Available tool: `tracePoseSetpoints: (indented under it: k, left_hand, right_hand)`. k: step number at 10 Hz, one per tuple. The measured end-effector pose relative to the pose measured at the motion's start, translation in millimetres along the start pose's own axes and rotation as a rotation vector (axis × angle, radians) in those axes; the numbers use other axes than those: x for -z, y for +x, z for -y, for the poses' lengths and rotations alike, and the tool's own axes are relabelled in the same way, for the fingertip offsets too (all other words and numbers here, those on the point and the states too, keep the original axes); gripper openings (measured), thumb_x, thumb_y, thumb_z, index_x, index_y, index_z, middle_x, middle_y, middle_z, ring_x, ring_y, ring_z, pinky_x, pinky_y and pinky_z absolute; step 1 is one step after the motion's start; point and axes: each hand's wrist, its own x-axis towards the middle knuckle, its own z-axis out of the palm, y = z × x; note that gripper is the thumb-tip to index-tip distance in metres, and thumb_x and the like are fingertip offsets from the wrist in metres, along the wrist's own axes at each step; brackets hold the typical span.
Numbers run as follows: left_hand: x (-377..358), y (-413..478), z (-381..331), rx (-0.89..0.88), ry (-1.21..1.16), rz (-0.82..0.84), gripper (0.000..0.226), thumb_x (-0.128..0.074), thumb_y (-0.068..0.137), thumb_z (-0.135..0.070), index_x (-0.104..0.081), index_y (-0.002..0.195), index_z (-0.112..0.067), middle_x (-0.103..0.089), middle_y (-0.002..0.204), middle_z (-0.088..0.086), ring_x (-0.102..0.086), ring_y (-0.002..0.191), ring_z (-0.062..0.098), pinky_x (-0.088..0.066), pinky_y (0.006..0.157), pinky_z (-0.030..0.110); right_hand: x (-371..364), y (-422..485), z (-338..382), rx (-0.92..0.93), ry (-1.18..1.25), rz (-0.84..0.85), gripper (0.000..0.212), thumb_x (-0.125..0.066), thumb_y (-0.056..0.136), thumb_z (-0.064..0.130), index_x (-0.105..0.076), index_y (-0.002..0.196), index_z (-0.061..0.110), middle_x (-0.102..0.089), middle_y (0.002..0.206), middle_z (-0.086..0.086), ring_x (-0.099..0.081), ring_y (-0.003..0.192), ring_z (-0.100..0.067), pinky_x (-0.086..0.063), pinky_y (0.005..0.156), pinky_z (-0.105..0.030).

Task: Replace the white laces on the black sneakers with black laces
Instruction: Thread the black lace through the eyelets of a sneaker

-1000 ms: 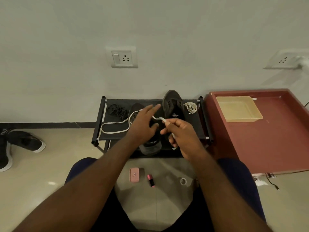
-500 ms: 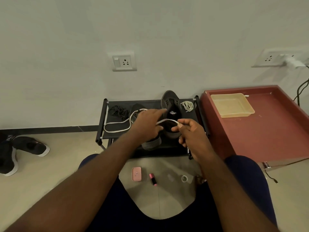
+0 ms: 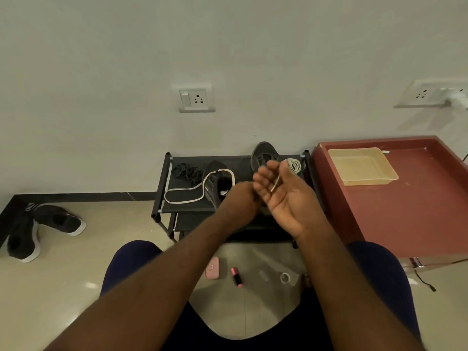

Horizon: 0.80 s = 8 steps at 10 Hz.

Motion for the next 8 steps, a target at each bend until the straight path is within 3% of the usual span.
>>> tracePoseSetpoints:
  k: [1,2,3,4,5,6,7,8]
  left_hand:
    - [-10.3,-7.7,0.5,0.001,0.064,0.078,0.020,-0.057,0.091,-0.014,-0.073,0.103,-0.008,-0.074,0.098,0.009,-0.068,0.090,0.023,-0.053,0.083,0.034]
    - [7.9,3.3,15.8,-0.036,0.254,-0.071,0.028,-0.049,0.089,-0.016,-0.074,0.101,-0.010,-0.073,0.095,0.012,-0.066,0.089,0.031,-0.052,0.083,0.042]
    - [28.4,19.2,26.6,-0.082,0.454,-0.104,0.023,-0.054,0.095,-0.015,-0.076,0.104,-0.015,-0.073,0.094,0.012,-0.066,0.089,0.032,-0.049,0.086,0.045]
    - [28.4,32.0,29.7,-0.083,0.470,-0.114,0.023,-0.058,0.093,-0.013,-0.075,0.108,-0.012,-0.074,0.098,0.013,-0.065,0.094,0.034,-0.047,0.090,0.045]
    - [23.8,40.8,29.4,-0.047,0.398,-0.135,0.024,-0.057,0.089,-0.013,-0.077,0.103,-0.008,-0.074,0.095,0.015,-0.067,0.090,0.033,-0.050,0.085,0.042]
    - [15.2,35.3,29.4,0.090,0.028,-0.106,0.030,-0.052,0.088,-0.017,-0.068,0.096,0.007,-0.069,0.077,0.019,-0.062,0.067,0.022,-0.048,0.066,0.027]
    - [0.6,30.5,40.6,0.005,0.174,-0.178,0.013,-0.053,0.082,-0.021,-0.064,0.079,-0.016,-0.057,0.065,-0.010,-0.057,0.063,0.017,-0.046,0.064,0.028]
    - [-6.8,27.8,50.8,0.116,0.176,-0.086,0.021,-0.043,0.091,-0.034,-0.061,0.088,-0.023,-0.061,0.089,0.000,-0.060,0.082,0.016,-0.050,0.090,0.038]
  right_hand:
    - [4.6,34.4,0.1,0.351,-0.502,-0.199,0.024,-0.047,0.106,0.022,-0.068,0.102,0.010,-0.074,0.095,-0.007,-0.072,0.093,-0.020,-0.058,0.084,-0.029]
    - [28.5,53.4,-3.5,0.321,-1.458,-0.077,0.027,-0.050,0.104,0.018,-0.064,0.082,0.015,-0.070,0.084,-0.005,-0.067,0.080,-0.019,-0.055,0.077,-0.036]
    - [43.7,53.2,-14.5,0.102,-1.594,0.047,0.026,-0.045,0.103,0.014,-0.062,0.084,0.014,-0.064,0.075,-0.001,-0.060,0.067,-0.017,-0.050,0.064,-0.038]
    - [42.2,47.0,-21.8,-0.131,-1.374,-0.024,0.027,-0.041,0.106,0.016,-0.065,0.093,0.011,-0.057,0.069,-0.002,-0.048,0.056,-0.012,-0.039,0.055,-0.030]
    - [31.9,36.8,-18.6,-0.407,-0.863,0.022,0.036,-0.037,0.108,0.021,-0.064,0.092,0.005,-0.046,0.061,-0.002,-0.037,0.049,-0.012,-0.033,0.049,-0.027]
    - [16.0,38.0,-13.2,-0.368,-0.311,0.058,0.031,-0.040,0.104,0.026,-0.056,0.082,0.010,-0.044,0.058,-0.001,-0.038,0.046,-0.012,-0.035,0.046,-0.025]
    - [-1.1,54.3,-16.0,-0.173,0.088,-0.046,0.033,-0.041,0.104,0.025,-0.058,0.078,0.011,-0.054,0.060,-0.003,-0.049,0.049,-0.013,-0.044,0.048,-0.026]
    - [-15.1,63.6,-25.4,-0.111,0.215,-0.071,0.037,-0.042,0.105,0.025,-0.064,0.080,0.010,-0.065,0.066,-0.005,-0.062,0.055,-0.015,-0.053,0.053,-0.025]
